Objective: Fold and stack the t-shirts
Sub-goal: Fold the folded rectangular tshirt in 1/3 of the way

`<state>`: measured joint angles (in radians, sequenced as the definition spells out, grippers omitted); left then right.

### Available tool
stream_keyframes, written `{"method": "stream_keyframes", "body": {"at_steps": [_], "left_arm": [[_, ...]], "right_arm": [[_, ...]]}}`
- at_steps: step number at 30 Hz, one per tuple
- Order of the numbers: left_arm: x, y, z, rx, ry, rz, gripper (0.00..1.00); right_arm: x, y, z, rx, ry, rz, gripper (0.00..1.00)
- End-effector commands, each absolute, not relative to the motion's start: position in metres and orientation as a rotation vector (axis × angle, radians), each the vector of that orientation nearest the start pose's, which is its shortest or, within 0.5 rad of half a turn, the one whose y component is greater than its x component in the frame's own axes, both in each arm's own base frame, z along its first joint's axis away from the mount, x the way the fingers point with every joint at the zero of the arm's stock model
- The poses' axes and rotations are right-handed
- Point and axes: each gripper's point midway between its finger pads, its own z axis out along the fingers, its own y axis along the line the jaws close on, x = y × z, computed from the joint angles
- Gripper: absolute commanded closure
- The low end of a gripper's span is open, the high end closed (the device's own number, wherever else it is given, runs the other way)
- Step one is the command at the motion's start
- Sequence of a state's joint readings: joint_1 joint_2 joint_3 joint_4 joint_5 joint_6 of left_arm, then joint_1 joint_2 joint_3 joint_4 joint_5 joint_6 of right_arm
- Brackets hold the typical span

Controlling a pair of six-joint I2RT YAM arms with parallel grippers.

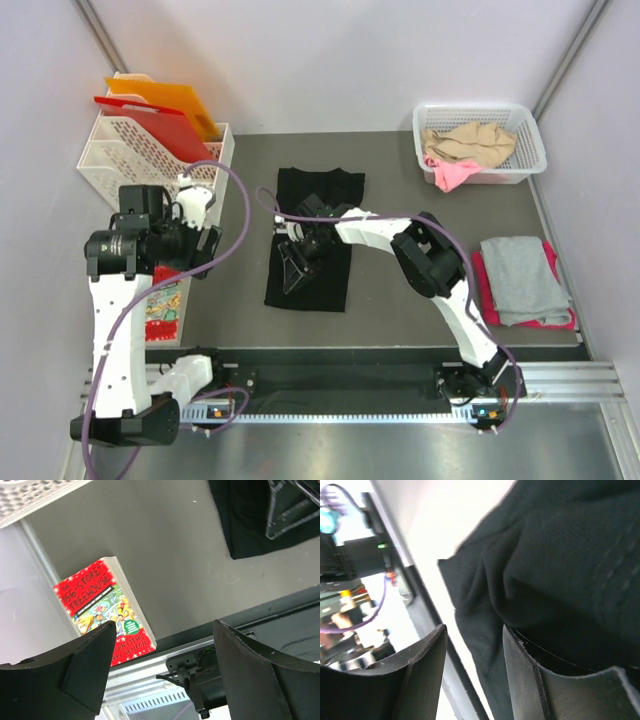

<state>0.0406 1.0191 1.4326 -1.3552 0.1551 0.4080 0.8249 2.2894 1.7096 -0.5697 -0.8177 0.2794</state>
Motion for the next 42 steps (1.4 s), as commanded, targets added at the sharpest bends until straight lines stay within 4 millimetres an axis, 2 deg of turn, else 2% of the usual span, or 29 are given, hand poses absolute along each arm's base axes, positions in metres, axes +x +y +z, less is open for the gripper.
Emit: {"method": "stream_keyframes", "body": {"at_steps": [1, 6, 7, 9, 10, 12, 15, 16, 18, 19, 21, 22, 23, 26, 27, 28, 30, 31, 33, 34, 36, 37, 38, 39, 40, 41, 42], "left_arm": [[0.191, -0.020, 0.255, 0.651, 2.438, -0.143, 0.17], [0.204, -0.043, 0.246, 0.756, 2.382, -0.303, 0.15], [0.205, -0.045, 0.237, 0.769, 2.398, -0.328, 0.14], [0.211, -0.045, 0.230, 0.788, 2.394, -0.319, 0.14], [0.210, -0.044, 0.225, 0.787, 2.411, -0.322, 0.15], [0.212, -0.043, 0.224, 0.784, 2.403, -0.310, 0.14], [0.210, -0.041, 0.228, 0.775, 2.389, -0.283, 0.14], [0.209, -0.039, 0.230, 0.773, 2.387, -0.266, 0.14], [0.204, -0.035, 0.233, 0.776, 2.398, -0.233, 0.13], [0.202, -0.032, 0.235, 0.773, 2.397, -0.210, 0.13], [0.198, -0.027, 0.239, 0.755, 2.401, -0.174, 0.13], [0.192, -0.026, 0.240, 0.762, 2.403, -0.161, 0.13], [0.189, -0.024, 0.241, 0.761, 2.405, -0.149, 0.12], [0.180, -0.016, 0.241, 0.754, 2.421, -0.090, 0.12], [0.179, -0.015, 0.245, 0.750, 2.415, -0.073, 0.12], [0.176, -0.013, 0.248, 0.745, 2.412, -0.057, 0.12], [0.173, -0.012, 0.256, 0.734, 2.403, -0.046, 0.12], [0.172, -0.012, 0.259, 0.725, 2.398, -0.044, 0.11], [0.172, -0.012, 0.266, 0.708, 2.387, -0.041, 0.12], [0.172, -0.013, 0.269, 0.696, 2.384, -0.047, 0.11], [0.172, -0.013, 0.275, 0.680, 2.371, -0.043, 0.11], [0.172, -0.013, 0.277, 0.670, 2.365, -0.041, 0.11], [0.172, -0.012, 0.279, 0.659, 2.364, -0.032, 0.11], [0.172, -0.012, 0.282, 0.655, 2.354, -0.025, 0.11], [0.171, -0.011, 0.283, 0.641, 2.349, -0.013, 0.11], [0.171, -0.010, 0.285, 0.631, 2.339, -0.007, 0.11], [0.171, -0.009, 0.289, 0.616, 2.329, 0.008, 0.10]], "right_arm": [[0.230, 0.460, 0.064, -1.070, 2.540, 1.647, 0.50], [0.240, 0.470, 0.104, -1.035, 2.418, 1.830, 0.48], [0.249, 0.471, 0.112, -1.031, 2.363, 1.839, 0.47], [0.255, 0.471, 0.122, -0.998, 2.340, 1.883, 0.47], [0.265, 0.472, 0.126, -0.988, 2.296, 1.884, 0.47], [0.277, 0.470, 0.122, -0.943, 2.305, 1.846, 0.46], [0.293, 0.469, 0.100, -0.894, 2.312, 1.873, 0.46], [0.295, 0.469, 0.085, -0.870, 2.342, 1.886, 0.47], [0.306, 0.469, 0.076, -0.860, 2.328, 1.888, 0.47], [0.309, 0.469, 0.060, -0.839, 2.357, 1.900, 0.48], [0.323, 0.470, 0.056, -0.819, 2.337, 1.908, 0.48], [0.327, 0.470, 0.044, -0.797, 2.349, 1.917, 0.48], [0.331, 0.470, 0.040, -0.784, 2.351, 1.920, 0.48], [0.345, 0.469, 0.037, -0.752, 2.350, 1.924, 0.49], [0.347, 0.469, 0.041, -0.754, 2.343, 1.923, 0.49], [0.349, 0.469, 0.060, -0.776, 2.302, 1.918, 0.49], [0.349, 0.470, 0.084, -0.811, 2.252, 1.905, 0.48], [0.347, 0.469, 0.112, -0.832, 2.217, 1.897, 0.46], [0.343, 0.466, 0.139, -0.845, 2.198, 1.885, 0.46], [0.339, 0.463, 0.170, -0.886, 2.134, 1.865, 0.45], [0.327, 0.456, 0.187, -0.888, 2.171, 1.813, 0.43], [0.320, 0.449, 0.211, -0.938, 2.112, 1.771, 0.41], [0.315, 0.444, 0.217, -0.954, 2.119, 1.731, 0.39], [0.305, 0.434, 0.205, -0.918, 2.247, 1.635, 0.37], [0.300, 0.425, 0.213, -1.005, 2.204, 1.507, 0.35], [0.297, 0.417, 0.206, -1.015, 2.256, 1.391, 0.34], [0.288, 0.401, 0.185, -1.005, 2.398, 1.137, 0.34]]}}
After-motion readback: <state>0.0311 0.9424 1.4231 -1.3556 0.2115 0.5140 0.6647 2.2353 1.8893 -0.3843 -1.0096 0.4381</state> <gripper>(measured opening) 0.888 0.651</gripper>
